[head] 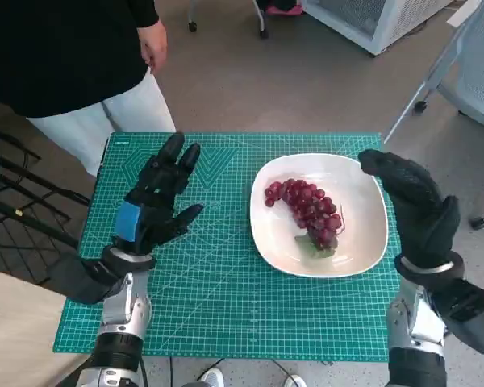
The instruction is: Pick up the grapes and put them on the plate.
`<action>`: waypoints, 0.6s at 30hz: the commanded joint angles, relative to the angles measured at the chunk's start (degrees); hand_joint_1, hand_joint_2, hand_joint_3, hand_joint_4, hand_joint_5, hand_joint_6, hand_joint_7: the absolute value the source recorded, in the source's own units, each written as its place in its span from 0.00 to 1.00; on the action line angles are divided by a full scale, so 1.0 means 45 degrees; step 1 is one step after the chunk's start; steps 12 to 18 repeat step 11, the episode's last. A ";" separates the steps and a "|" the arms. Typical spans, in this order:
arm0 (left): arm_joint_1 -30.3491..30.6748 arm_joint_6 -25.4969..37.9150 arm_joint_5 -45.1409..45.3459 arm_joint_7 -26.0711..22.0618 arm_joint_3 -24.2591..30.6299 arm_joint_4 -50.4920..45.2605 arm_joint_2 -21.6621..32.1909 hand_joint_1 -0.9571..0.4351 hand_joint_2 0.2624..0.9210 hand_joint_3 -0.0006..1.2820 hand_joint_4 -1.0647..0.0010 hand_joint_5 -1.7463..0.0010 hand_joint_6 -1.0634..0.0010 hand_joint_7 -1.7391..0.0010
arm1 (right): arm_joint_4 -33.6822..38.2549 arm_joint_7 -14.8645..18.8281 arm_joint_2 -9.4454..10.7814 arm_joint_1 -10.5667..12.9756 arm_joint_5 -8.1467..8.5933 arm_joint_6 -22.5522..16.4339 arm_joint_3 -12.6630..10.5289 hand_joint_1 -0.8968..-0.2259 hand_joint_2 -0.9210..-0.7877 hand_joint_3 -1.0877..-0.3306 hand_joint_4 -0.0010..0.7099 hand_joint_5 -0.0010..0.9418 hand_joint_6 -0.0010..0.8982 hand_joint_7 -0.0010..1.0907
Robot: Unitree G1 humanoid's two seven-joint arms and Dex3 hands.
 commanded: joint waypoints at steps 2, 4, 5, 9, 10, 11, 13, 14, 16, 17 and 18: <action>0.0083 0.0083 -0.0085 -0.0022 -0.0038 -0.0262 -0.0120 0.46 1.00 0.19 0.76 1.00 0.68 0.99 | 0.0442 -0.0082 0.0223 0.0040 -0.0034 -0.0030 0.0005 0.55 0.00 0.60 0.26 0.00 0.00 0.34; 0.0078 0.0072 -0.0077 -0.0025 -0.0044 -0.0291 -0.0145 0.46 1.00 0.19 0.76 1.00 0.68 0.99 | 0.0623 -0.0082 0.0310 -0.0001 -0.0096 -0.0106 0.0049 0.55 0.00 0.60 0.26 0.01 0.00 0.34; 0.0073 0.0072 -0.0076 -0.0028 -0.0048 -0.0305 -0.0158 0.46 1.00 0.19 0.76 1.00 0.68 0.99 | 0.0719 -0.0083 0.0354 -0.0022 -0.0130 -0.0148 0.0073 0.55 0.00 0.60 0.26 0.01 0.00 0.34; 0.0055 0.0116 -0.0100 -0.0060 -0.0073 -0.0366 -0.0215 0.46 1.00 0.19 0.76 1.00 0.68 0.99 | 0.1102 -0.0063 0.0504 -0.0103 -0.0261 -0.0312 0.0164 0.54 0.00 0.61 0.27 0.01 0.01 0.33; 0.0057 0.0128 -0.0102 -0.0063 -0.0083 -0.0387 -0.0231 0.46 1.00 0.19 0.76 1.00 0.68 0.99 | 0.1209 -0.0048 0.0532 -0.0129 -0.0289 -0.0349 0.0186 0.54 0.00 0.62 0.27 0.01 0.01 0.33; 0.0058 0.0133 -0.0102 -0.0064 -0.0088 -0.0396 -0.0239 0.46 1.00 0.19 0.76 1.00 0.68 0.99 | 0.1261 -0.0041 0.0544 -0.0142 -0.0301 -0.0366 0.0196 0.54 0.00 0.62 0.27 0.01 0.01 0.33; 0.0058 0.0133 -0.0102 -0.0064 -0.0088 -0.0396 -0.0239 0.46 1.00 0.19 0.76 1.00 0.68 0.99 | 0.1261 -0.0041 0.0544 -0.0142 -0.0301 -0.0366 0.0196 0.54 0.00 0.62 0.27 0.01 0.01 0.33; 0.0058 0.0133 -0.0102 -0.0064 -0.0088 -0.0396 -0.0239 0.46 1.00 0.19 0.76 1.00 0.68 0.99 | 0.1261 -0.0041 0.0544 -0.0142 -0.0301 -0.0366 0.0196 0.54 0.00 0.62 0.27 0.01 0.01 0.33; 0.0058 0.0133 -0.0102 -0.0064 -0.0088 -0.0396 -0.0239 0.46 1.00 0.19 0.76 1.00 0.68 0.99 | 0.1261 -0.0041 0.0544 -0.0142 -0.0301 -0.0366 0.0196 0.54 0.00 0.62 0.27 0.01 0.01 0.33; 0.0058 0.0133 -0.0102 -0.0064 -0.0088 -0.0396 -0.0239 0.46 1.00 0.19 0.76 1.00 0.68 0.99 | 0.1261 -0.0041 0.0544 -0.0142 -0.0301 -0.0366 0.0196 0.54 0.00 0.62 0.27 0.01 0.01 0.33; 0.0058 0.0133 -0.0102 -0.0064 -0.0088 -0.0396 -0.0239 0.46 1.00 0.19 0.76 1.00 0.68 0.99 | 0.1261 -0.0041 0.0544 -0.0142 -0.0301 -0.0366 0.0196 0.54 0.00 0.62 0.27 0.01 0.01 0.33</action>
